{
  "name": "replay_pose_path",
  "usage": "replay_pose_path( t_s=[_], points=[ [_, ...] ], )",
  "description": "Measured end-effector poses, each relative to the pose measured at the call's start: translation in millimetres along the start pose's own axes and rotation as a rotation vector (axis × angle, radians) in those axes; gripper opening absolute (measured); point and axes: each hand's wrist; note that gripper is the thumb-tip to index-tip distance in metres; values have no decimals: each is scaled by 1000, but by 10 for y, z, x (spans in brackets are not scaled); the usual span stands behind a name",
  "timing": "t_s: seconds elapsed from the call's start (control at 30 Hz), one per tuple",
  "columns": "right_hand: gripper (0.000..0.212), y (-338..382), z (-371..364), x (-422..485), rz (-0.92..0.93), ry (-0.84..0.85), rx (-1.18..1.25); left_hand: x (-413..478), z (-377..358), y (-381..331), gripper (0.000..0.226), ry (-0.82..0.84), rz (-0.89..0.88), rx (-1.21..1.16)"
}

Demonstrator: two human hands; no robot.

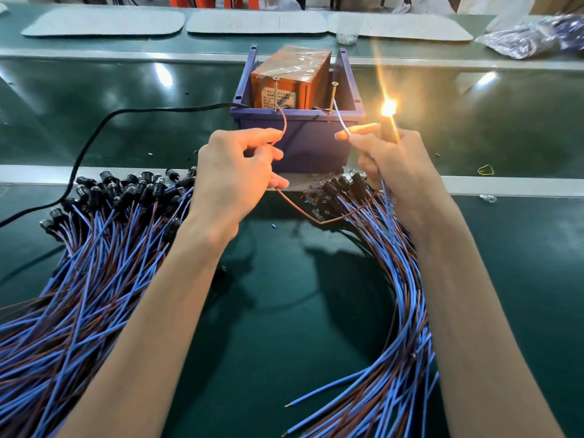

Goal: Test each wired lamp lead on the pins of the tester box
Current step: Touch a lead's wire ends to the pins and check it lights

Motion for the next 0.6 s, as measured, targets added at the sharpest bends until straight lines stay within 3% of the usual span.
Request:
replay_pose_path(
  t_s=[0.6],
  points=[
    [18,21,14,-10,-14,1,-10,4,-10,4,33,0,1,31]
  ],
)
Point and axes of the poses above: each hand's wrist, its own x-axis towards the middle knuckle, its own z-axis out of the back of the hand, y = z × x, and after that the axes turned 7 degrees about x, right-handed
